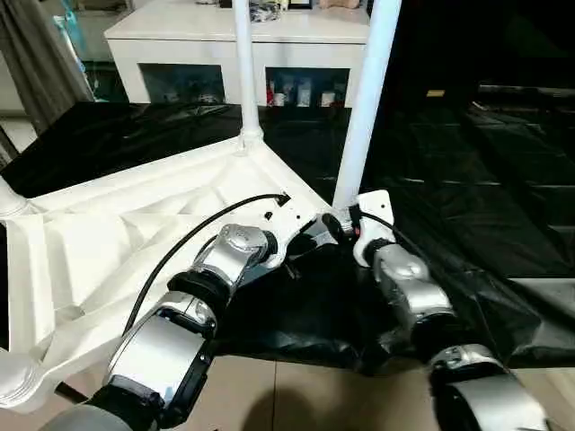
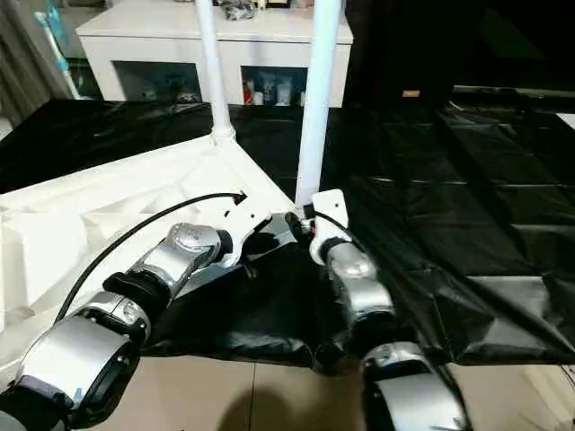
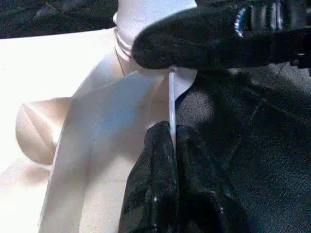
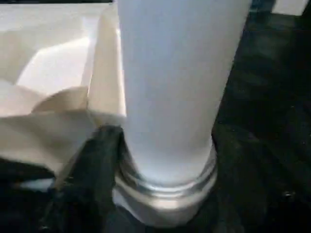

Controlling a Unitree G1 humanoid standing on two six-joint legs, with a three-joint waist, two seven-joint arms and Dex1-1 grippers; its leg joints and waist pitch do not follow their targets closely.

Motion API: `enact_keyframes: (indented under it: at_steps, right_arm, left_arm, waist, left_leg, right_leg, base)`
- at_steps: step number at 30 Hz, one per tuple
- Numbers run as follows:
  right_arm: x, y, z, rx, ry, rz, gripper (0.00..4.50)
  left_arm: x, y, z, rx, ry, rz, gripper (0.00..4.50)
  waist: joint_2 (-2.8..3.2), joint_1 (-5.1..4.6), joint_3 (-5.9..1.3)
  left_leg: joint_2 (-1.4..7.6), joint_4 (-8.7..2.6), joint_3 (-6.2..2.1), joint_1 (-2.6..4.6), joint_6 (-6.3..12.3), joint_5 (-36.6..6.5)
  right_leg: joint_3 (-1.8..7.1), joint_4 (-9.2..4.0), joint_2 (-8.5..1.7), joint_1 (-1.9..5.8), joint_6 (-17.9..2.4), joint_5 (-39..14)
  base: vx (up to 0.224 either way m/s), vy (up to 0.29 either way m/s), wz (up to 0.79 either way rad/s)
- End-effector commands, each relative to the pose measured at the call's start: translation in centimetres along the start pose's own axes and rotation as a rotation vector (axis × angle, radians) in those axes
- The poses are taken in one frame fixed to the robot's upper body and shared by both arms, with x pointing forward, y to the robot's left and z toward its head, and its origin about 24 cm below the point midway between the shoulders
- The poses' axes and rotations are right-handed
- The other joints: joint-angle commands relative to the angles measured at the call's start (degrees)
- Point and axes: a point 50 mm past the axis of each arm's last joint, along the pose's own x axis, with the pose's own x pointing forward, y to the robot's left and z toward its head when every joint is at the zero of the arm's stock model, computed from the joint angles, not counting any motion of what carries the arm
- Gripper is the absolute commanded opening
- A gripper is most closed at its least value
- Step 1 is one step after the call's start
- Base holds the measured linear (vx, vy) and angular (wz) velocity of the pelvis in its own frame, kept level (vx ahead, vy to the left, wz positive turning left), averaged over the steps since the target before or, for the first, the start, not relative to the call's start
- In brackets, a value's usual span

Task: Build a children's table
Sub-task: Rotate leg to tighten

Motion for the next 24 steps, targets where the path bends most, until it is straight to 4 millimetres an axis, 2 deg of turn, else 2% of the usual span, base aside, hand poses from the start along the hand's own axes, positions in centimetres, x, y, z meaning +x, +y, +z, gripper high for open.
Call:
enact_keyframes:
  at_steps: [1, 2, 3, 5, 7, 8, 9, 11, 13, 14, 15, 16, 18, 22, 24]
  right_arm:
    - [-1.4, -1.4, -0.3, -0.041, -0.008, 0.125, 3.24]
    - [-1.4, -1.4, -0.3, -0.041, -0.008, 0.125, 3.24]
    - [-2.2, -1.7, -0.1, -0.049, -0.028, 0.231, 3.24]
    - [-3.2, -1.7, 0.1, -0.077, -0.047, 0.355, 3.24]
    - [-3.8, -1.7, 0.0, -0.087, -0.044, 0.425, 3.24]
    - [-4.3, -1.8, 0.0, -0.093, -0.04, 0.476, 3.24]
    - [-4.7, -1.9, -0.2, -0.101, -0.029, 0.52, 3.24]
    - [-5.2, -2.0, -0.3, -0.113, -0.021, 0.566, 3.24]
    - [-5.6, -1.9, -0.2, -0.116, -0.022, 0.617, 3.24]
    - [-5.9, -1.9, -0.1, -0.115, -0.025, 0.648, 3.24]
    - [-6.1, -1.8, -0.1, -0.108, -0.024, 0.671, 3.24]
    - [-6.3, -1.7, 0.0, -0.105, -0.022, 0.698, 3.24]
    - [-6.5, -1.3, -0.3, -0.118, 0.0, 0.738, 3.24]
    - [-6.5, -1.1, -0.6, -0.129, 0.02, 0.757, 3.24]
    - [-6.5, -0.9, -0.8, -0.14, 0.037, 0.772, 3.07]
  left_arm:
    - [-1.0, 0.2, -1.6, 0.025, 0.019, -0.069, 0.0]
    - [-1.0, 0.2, -1.6, 0.025, 0.019, -0.069, 0.0]
    - [-1.3, -0.2, -1.7, 0.052, 0.0, -0.135, 0.0]
    - [-1.7, -0.6, -2.0, 0.085, -0.017, -0.212, 0.0]
    - [-1.9, -0.9, -2.1, 0.1, -0.029, -0.266, 0.0]
    - [-2.2, -1.2, -2.2, 0.11, -0.033, -0.305, 0.0]
    - [-2.5, -1.4, -2.4, 0.131, -0.035, -0.346, 0.0]
    - [-2.9, -1.6, -2.5, 0.147, -0.038, -0.399, 0.0]
    - [-3.4, -1.9, -2.6, 0.156, -0.048, -0.448, 0.0]
    - [-3.7, -2.0, -2.6, 0.159, -0.054, -0.474, 0.0]
    - [-3.9, -2.1, -2.6, 0.168, -0.055, -0.492, 0.0]
    - [-4.1, -2.2, -2.6, 0.173, -0.053, -0.506, 0.0]
    - [-4.3, -2.2, -2.7, 0.172, -0.051, -0.509, 0.0]
    - [-4.3, -2.2, -2.7, 0.174, -0.05, -0.511, 0.0]
    - [-4.4, -2.2, -2.5, 0.175, -0.05, -0.512, 0.0]
  waist:
    - [-0.35, 0.26, -2.81]
    - [-0.47, 0.73, -2.83]
    - [-0.52, 0.91, -2.99]
    - [-0.74, 1.54, -2.95]
    - [-0.57, 2.03, -3.13]
    - [-0.7, 2.1, -3.23]
    - [-0.75, 2.3, -3.16]
    - [-0.7, 2.55, -3.23]
    - [-0.62, 2.99, -3.59]
    - [-0.55, 3.27, -3.82]
    - [-0.53, 3.42, -3.8]
    - [-0.47, 3.55, -3.82]
    - [-0.28, 3.85, -4.09]
    - [-0.36, 4.02, -3.95]
    - [-0.53, 3.96, -3.73]
  left_leg:
    - [0.76, -4.43, -0.64, 1.11, 2.05, -26.0]
    - [0.92, -4.35, -0.53, 0.96, 2.81, -24.7]
    - [0.91, -4.26, -0.36, 0.94, 3.56, -23.2]
    - [1.17, -4.26, -0.27, 0.4, 4.81, -20.4]
    - [1.39, -4.03, 0.0, 0.54, 5.16, -18.7]
    - [1.39, -3.98, -0.03, 0.3, 5.12, -17.8]
    - [1.47, -3.91, 0.02, 0.16, 5.26, -17.2]
    - [1.56, -3.64, 0.22, 0.51, 5.05, -17.3]
    - [1.58, -3.41, 0.24, 0.46, 5.18, -14.4]
    - [1.77, -3.25, 0.15, 0.22, 5.61, -12.1]
    - [1.65, -2.97, 0.27, 0.16, 6.48, -10.5]
    - [1.63, -2.8, 0.38, 0.33, 6.86, -10.2]
    - [1.53, -2.46, 0.34, 0.17, 7.46, -8.2]
    - [1.47, -2.56, 0.42, 0.38, 6.95, -9.8]
    - [1.44, -2.76, 0.39, 0.38, 6.07, -11.7]
  right_leg:
    - [0.87, -4.45, -2.37, 1.71, -9.4, -25.0]
    - [1.07, -4.37, -2.55, 1.93, -9.5, -24.0]
    - [1.2, -4.12, -2.52, 2.03, -10.1, -22.4]
    - [1.2, -3.74, -2.57, 2.6, -10.8, -20.5]
    - [1.27, -3.5, -2.55, 2.36, -11.4, -19.8]
    - [1.21, -3.1, -2.54, 2.57, -12.1, -18.7]
    - [1.32, -2.95, -2.56, 2.41, -12.1, -18.5]
    - [1.51, -2.81, -2.56, 2.11, -12.5, -18.9]
    - [1.55, -2.19, -2.58, 2.34, -13.4, -15.4]
    - [1.57, -1.45, -2.54, 2.56, -14.4, -10.9]
    - [1.59, -1.01, -2.23, 2.45, -15.3, -6.8]
    - [1.65, -0.83, -2.16, 2.27, -15.8, -5.3]
    - [1.52, 0.01, -2.08, 2.54, -16.9, -0.4]
    - [1.53, -0.23, -2.08, 2.54, -16.4, -2.3]
    - [1.56, -0.65, -2.24, 2.57, -15.3, -6.6]
  base:
    - [0.0, 0.0, 0.0]
    - [0.0, 0.0, 0.0]
    - [0.0, 0.0, 0.0]
    - [0.0, 0.0, 0.0]
    - [0.0, 0.0, 0.0]
    - [0.0, 0.0, 0.0]
    - [0.0, 0.0, 0.0]
    - [0.032, -0.01, 0.02]
    - [0.068, -0.017, 0.03]
    - [0.065, -0.007, 0.0]
    - [0.065, -0.007, 0.0]
    - [0.068, -0.001, 0.02]
    - [0.058, 0.005, -0.01]
    - [0.0, 0.0, 0.0]
    - [0.0, 0.0, 0.0]
